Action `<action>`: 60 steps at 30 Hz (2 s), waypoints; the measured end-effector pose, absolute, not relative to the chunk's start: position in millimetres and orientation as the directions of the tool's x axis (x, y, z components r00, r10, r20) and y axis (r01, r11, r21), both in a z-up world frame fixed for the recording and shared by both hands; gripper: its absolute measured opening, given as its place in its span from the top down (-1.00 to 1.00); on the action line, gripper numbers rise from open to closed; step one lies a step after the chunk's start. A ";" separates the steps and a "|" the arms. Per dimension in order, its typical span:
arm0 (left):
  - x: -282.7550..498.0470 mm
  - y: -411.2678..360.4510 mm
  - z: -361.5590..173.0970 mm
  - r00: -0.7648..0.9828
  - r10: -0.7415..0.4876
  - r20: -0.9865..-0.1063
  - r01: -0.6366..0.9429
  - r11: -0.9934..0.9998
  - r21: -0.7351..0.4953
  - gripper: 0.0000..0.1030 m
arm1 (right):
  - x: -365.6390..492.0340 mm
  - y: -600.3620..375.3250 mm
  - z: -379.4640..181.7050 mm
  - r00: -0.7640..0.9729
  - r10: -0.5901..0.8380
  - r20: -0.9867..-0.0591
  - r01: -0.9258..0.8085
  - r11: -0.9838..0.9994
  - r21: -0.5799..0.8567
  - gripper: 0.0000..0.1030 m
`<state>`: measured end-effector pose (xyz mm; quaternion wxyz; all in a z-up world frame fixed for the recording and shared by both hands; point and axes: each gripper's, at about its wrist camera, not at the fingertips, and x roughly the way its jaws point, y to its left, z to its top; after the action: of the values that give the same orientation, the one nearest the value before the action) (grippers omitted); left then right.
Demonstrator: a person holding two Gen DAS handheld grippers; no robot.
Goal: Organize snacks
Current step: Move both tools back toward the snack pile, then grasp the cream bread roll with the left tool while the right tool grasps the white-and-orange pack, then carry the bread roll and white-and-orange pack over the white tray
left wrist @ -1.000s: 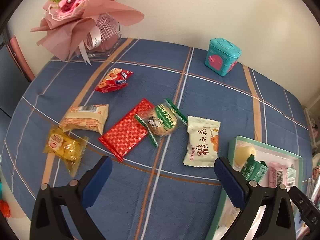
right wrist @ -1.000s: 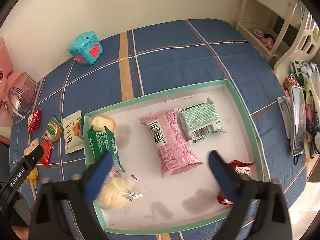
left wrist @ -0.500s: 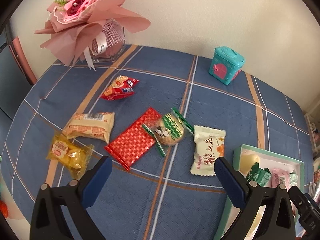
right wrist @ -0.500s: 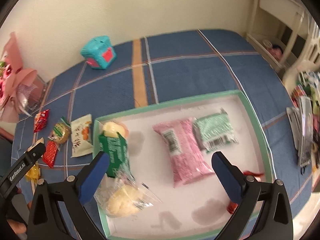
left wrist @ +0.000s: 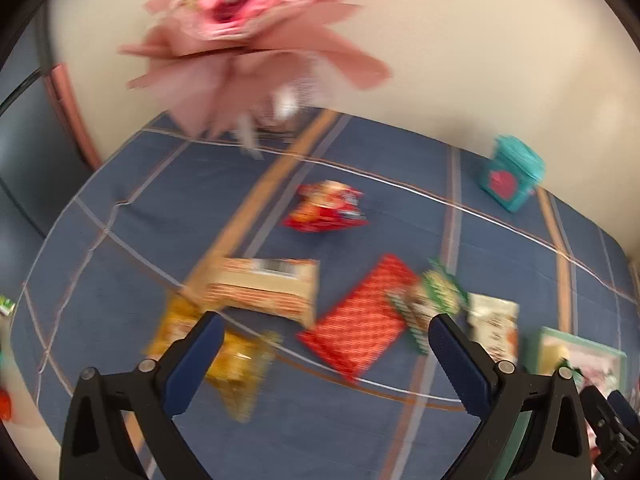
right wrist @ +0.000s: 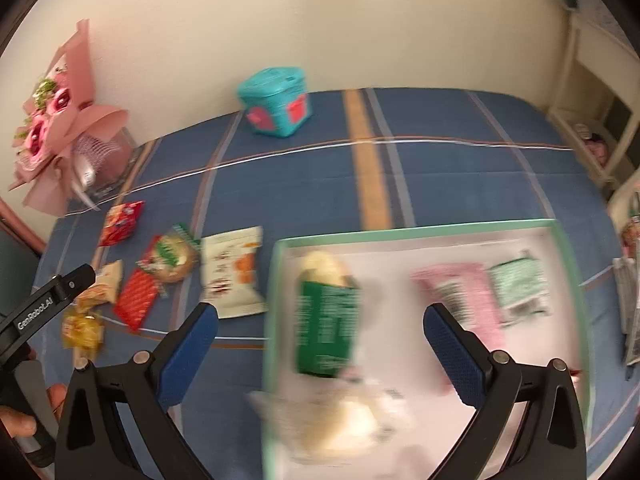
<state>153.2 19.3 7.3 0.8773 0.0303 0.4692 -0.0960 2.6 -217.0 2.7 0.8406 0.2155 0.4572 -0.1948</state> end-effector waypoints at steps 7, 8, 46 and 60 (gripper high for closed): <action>180.6 83.4 2.9 0.509 -0.117 -0.853 0.068 0.993 -0.096 -1.00 | 34.8 -179.5 -1.3 0.530 -0.047 -0.847 0.460 0.855 0.241 -0.98; 184.3 89.8 1.7 0.500 -0.124 -0.857 0.057 0.992 -0.111 -1.00 | 39.8 -175.2 -2.9 0.524 -0.038 -0.851 0.458 0.854 0.245 -0.98; 246.4 52.4 -73.6 0.380 -0.158 -0.912 0.209 0.974 -0.082 -0.66 | 115.6 -173.4 -74.3 0.395 -0.069 -0.916 0.425 0.898 0.115 -0.07; 232.5 56.4 -58.6 0.399 -0.179 -0.899 0.201 0.974 -0.105 -0.47 | 107.6 -171.9 -59.2 0.412 -0.098 -0.906 0.417 0.904 0.092 -0.03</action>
<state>232.5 56.4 -58.6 0.8364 0.0102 0.5362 -0.1136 107.6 -171.9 -59.2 0.8259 0.1538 0.5196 -0.1559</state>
